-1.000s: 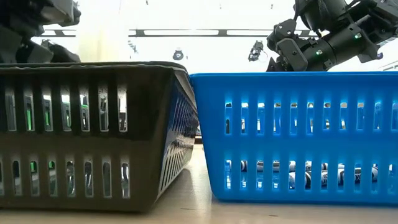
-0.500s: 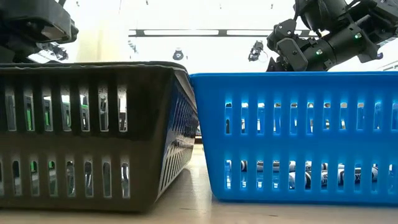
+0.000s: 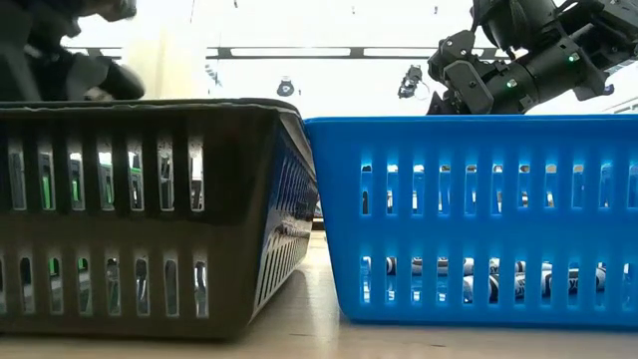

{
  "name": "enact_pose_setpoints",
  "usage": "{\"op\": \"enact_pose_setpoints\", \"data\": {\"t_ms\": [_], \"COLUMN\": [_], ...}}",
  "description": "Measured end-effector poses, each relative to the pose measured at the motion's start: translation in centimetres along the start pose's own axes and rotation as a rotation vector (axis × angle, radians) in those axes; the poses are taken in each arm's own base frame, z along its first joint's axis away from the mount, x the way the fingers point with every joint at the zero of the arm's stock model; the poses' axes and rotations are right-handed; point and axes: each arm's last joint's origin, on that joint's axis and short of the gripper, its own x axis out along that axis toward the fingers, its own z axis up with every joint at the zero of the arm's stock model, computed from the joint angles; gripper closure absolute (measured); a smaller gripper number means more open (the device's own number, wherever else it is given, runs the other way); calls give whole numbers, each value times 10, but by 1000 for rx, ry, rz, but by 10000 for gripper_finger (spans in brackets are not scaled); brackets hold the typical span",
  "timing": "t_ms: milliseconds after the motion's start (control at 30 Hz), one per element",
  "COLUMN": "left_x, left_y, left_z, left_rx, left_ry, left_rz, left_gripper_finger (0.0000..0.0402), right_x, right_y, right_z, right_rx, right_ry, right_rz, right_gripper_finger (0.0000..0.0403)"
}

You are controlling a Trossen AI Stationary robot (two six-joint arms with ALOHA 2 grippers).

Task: Sort crayons
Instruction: Put the black crayon into the green bin

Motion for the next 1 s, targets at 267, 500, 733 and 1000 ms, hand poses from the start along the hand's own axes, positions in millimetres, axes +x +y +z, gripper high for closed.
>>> {"op": "enact_pose_setpoints", "data": {"t_ms": [267, 500, 733, 1000], "left_x": [-3, 1, 13, 46], "left_y": [14, 46, 89, 119], "left_z": [21, 36, 45, 56], "left_rx": [134, 62, 38, 80], "left_ry": [-71, -84, -25, -15], "left_rz": [116, 229, 203, 146], "left_gripper_finger": [297, 297, 306, 328], "right_x": [0, 0, 0, 0], "right_y": [0, 0, 1, 1], "right_z": [2, 2, 2, 2], "right_rx": [9, 4, -14, -20], "right_ry": [-19, -19, -13, -10], "right_rz": [5, 5, 31, 30], "right_gripper_finger": [276, 276, 276, 276]}}
